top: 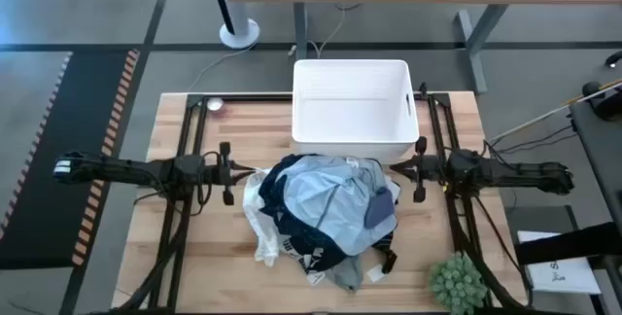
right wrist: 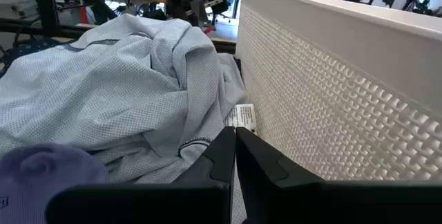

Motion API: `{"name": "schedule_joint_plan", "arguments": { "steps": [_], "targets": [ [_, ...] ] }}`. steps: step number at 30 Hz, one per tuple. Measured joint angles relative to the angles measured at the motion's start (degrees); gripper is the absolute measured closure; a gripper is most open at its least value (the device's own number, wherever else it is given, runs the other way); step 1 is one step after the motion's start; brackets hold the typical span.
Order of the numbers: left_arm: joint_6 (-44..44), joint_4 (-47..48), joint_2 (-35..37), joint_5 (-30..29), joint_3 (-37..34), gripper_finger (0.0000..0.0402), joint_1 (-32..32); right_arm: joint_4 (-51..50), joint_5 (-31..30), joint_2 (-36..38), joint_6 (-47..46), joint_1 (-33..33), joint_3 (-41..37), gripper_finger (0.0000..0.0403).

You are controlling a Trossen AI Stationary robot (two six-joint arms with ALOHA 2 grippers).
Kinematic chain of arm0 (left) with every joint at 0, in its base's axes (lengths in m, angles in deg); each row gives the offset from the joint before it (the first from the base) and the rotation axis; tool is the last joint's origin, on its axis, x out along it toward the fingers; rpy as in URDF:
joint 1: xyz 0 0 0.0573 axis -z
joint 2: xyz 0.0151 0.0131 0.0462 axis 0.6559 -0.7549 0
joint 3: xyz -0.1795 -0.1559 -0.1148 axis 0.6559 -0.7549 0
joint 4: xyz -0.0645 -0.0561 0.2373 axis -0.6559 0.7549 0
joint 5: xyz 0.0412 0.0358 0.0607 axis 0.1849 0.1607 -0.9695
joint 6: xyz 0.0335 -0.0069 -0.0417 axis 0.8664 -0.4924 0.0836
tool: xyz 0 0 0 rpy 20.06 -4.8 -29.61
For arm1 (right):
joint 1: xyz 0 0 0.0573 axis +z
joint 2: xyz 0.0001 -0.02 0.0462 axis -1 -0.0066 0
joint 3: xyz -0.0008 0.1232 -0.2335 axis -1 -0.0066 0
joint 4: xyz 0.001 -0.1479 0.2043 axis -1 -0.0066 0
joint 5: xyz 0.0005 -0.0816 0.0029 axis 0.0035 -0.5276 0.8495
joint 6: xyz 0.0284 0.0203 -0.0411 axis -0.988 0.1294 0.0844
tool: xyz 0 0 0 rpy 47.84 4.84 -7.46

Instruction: Sort clothes

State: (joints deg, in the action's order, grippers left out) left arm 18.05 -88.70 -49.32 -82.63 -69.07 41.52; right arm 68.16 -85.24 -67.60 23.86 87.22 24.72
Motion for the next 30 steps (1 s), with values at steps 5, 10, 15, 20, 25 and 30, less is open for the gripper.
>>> {"name": "schedule_joint_plan", "arguments": {
  "steps": [5, 10, 15, 20, 25, 30],
  "targets": [
    [0.0, 0.1, 0.0, 0.0, 0.0, 0.0390, 0.0, 0.0, 0.0, 0.0, 0.0, 0.0, 0.0, 0.0403],
    [0.0, 0.1, 0.0, 0.0, 0.0, 0.0390, 0.0, 0.0, 0.0, 0.0, 0.0, 0.0, 0.0, 0.0403],
    [0.0, 0.1, 0.0, 0.0, 0.0, 0.0390, 0.0, 0.0, 0.0, 0.0, 0.0, 0.0, 0.0, 0.0403],
    [0.0, 0.0, 0.0, 0.0, 0.0, 0.0390, 0.0, 0.0, 0.0, 0.0, 0.0, 0.0, 0.0, 0.0403],
    [0.0, -0.1, 0.0, 0.0, 0.0, 0.0390, 0.0, 0.0, 0.0, 0.0, 0.0, 0.0, 0.0, 0.0403],
    [0.0, -0.1, 0.0, 0.0, 0.0, 0.0390, 0.0, 0.0, -0.5, 0.0, 1.4, 0.0, 0.0, 0.0403]
  ]
}}
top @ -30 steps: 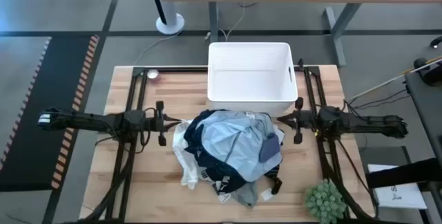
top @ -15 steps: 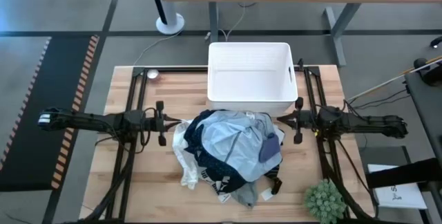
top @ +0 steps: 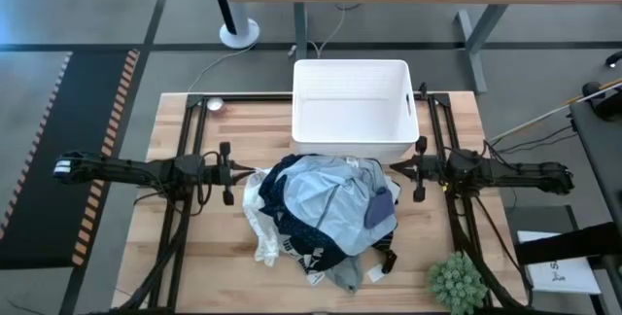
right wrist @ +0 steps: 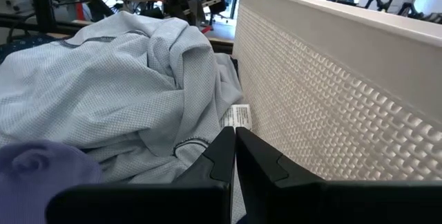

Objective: Sort clothes
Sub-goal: Put the purple sock into the white laundry bin

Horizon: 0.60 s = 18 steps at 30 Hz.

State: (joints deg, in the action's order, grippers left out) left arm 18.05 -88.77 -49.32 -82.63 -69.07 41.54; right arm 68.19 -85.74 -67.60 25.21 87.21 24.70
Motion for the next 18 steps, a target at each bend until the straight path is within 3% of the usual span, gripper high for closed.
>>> {"name": "schedule_joint_plan", "arguments": {
  "steps": [4, 9, 18],
  "targets": [
    [0.0, 0.0, 0.0, 0.0, 0.0, 0.0390, 0.0, 0.0, 0.0, 0.0, -1.3, 0.0, 0.0, 0.0403],
    [0.0, 0.0, 0.0, 0.0, 0.0, 0.0390, 0.0, 2.5, 1.8, 0.0, -17.6, 0.0, -0.2, 0.0403],
    [0.0, 0.2, 0.0, 0.0, 0.0, 0.0390, 0.0, 11.6, 2.8, -0.1, -23.6, 0.0, -0.1, 0.0403]
  ]
}}
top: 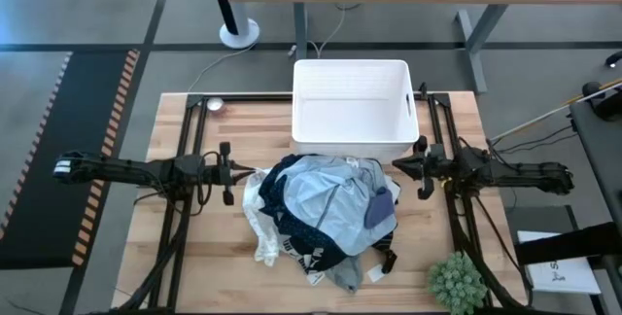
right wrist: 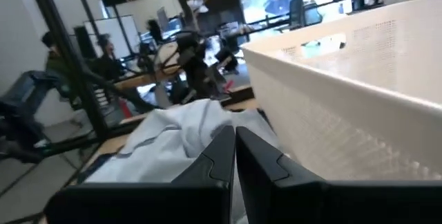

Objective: Sort clothes
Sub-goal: Put the purple sock into the white laundry bin

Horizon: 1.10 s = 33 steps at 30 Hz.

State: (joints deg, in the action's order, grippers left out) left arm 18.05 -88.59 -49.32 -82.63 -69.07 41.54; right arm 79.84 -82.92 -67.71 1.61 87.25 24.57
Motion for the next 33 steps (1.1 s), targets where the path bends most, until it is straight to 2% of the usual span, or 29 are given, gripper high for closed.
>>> {"name": "schedule_joint_plan", "arguments": {
  "steps": [5, 11, 16, 19, 24, 29, 33],
  "targets": [
    [0.0, 0.0, 0.0, 0.0, 0.0, 0.0390, 0.0, -0.1, 2.3, -2.5, -3.3, 0.5, 0.1, 0.0403],
    [0.0, -0.1, 0.0, 0.0, 0.0, 0.0390, 0.0, -0.3, 4.5, -8.8, -10.6, 1.6, 0.1, 0.0401],
    [0.0, -0.2, 0.0, 0.0, 0.0, 0.0390, 0.0, -2.4, 7.3, -15.1, -17.3, 3.4, 1.5, 0.0367],
    [0.0, -0.2, 0.0, 0.0, 0.0, 0.0390, 0.0, -7.7, 7.7, -18.5, -18.3, 4.9, 5.3, 0.0334],
    [0.0, -0.2, 0.0, 0.0, 0.0, 0.0390, 0.0, -22.3, 8.3, -23.6, -16.6, 7.0, 15.4, 0.0283],
    [0.0, -0.1, 0.0, 0.0, 0.0, 0.0390, 0.0, -37.4, 4.8, -29.4, -14.1, 8.7, 25.3, 0.0250],
    [0.0, -0.1, 0.0, 0.0, 0.0, 0.0390, 0.0, -40.5, 4.8, -35.8, -14.7, 9.5, 28.2, 0.0234]
  ]
}}
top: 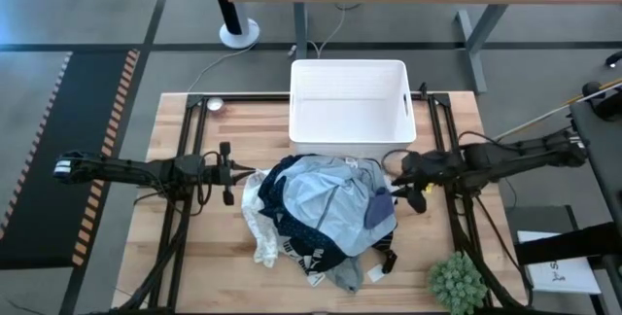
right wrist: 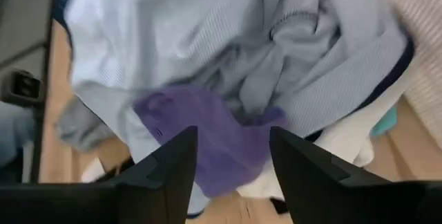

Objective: Sort clothes
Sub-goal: Put the purple sock into the white laundry bin

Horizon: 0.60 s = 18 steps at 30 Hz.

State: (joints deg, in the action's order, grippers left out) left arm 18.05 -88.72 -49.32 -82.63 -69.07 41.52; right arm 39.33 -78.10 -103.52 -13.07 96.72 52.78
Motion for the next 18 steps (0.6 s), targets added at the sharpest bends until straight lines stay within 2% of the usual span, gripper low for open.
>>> {"name": "schedule_joint_plan", "arguments": {
  "steps": [4, 11, 14, 18],
  "targets": [
    [0.0, 0.0, 0.0, 0.0, 0.0, 0.0390, 0.0, 0.3, 0.2, -6.7, -0.5, 1.3, 0.8, 0.0221],
    [0.0, 0.0, 0.0, 0.0, 0.0, 0.0390, 0.0, 0.8, -3.2, -17.7, -3.1, 1.7, 2.1, 0.0210],
    [0.0, 0.0, 0.0, 0.0, 0.0, 0.0390, 0.0, 1.2, -3.9, -20.5, -3.0, 2.7, 2.5, 0.0238],
    [0.0, 0.0, 0.0, 0.0, 0.0, 0.0390, 0.0, 1.8, -4.4, -23.4, -0.5, 3.7, 2.5, 0.0322]
  ]
}}
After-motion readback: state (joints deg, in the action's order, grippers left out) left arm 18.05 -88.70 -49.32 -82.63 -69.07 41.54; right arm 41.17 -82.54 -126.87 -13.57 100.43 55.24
